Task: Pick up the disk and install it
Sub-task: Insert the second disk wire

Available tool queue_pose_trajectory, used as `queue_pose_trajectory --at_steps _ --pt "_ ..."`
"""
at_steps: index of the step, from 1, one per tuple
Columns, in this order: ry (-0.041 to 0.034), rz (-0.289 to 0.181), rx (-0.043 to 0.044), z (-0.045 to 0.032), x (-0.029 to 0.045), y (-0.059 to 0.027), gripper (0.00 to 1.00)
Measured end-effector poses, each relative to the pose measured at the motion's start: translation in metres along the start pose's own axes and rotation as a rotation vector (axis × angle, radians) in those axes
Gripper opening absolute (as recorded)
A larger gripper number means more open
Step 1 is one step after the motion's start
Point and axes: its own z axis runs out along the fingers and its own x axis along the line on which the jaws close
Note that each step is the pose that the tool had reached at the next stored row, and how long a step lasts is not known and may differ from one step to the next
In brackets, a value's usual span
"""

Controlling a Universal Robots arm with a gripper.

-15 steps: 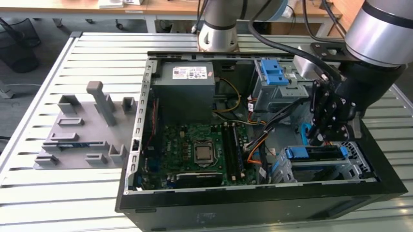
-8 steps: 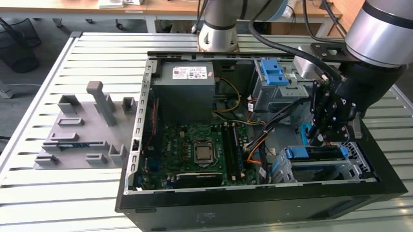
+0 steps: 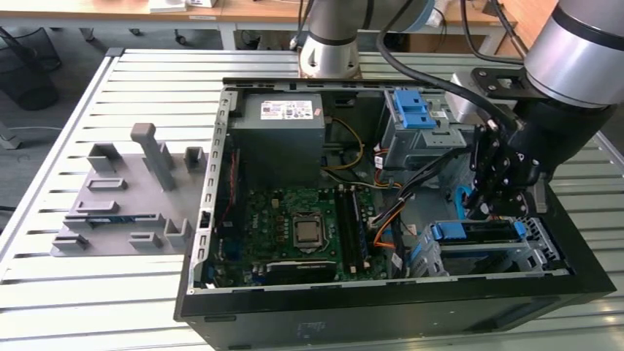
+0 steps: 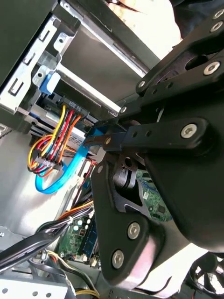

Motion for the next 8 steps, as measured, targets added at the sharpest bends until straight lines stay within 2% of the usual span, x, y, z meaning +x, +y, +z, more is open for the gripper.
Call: queue_pose_trajectory --at_steps 5,8 --pt "-0.0028 -0.001 0.0012 0.0007 0.0057 -0.0004 0.20" --pt "-0.0130 -0.004 0.0019 0.0009 0.0072 -0.0006 0.20"
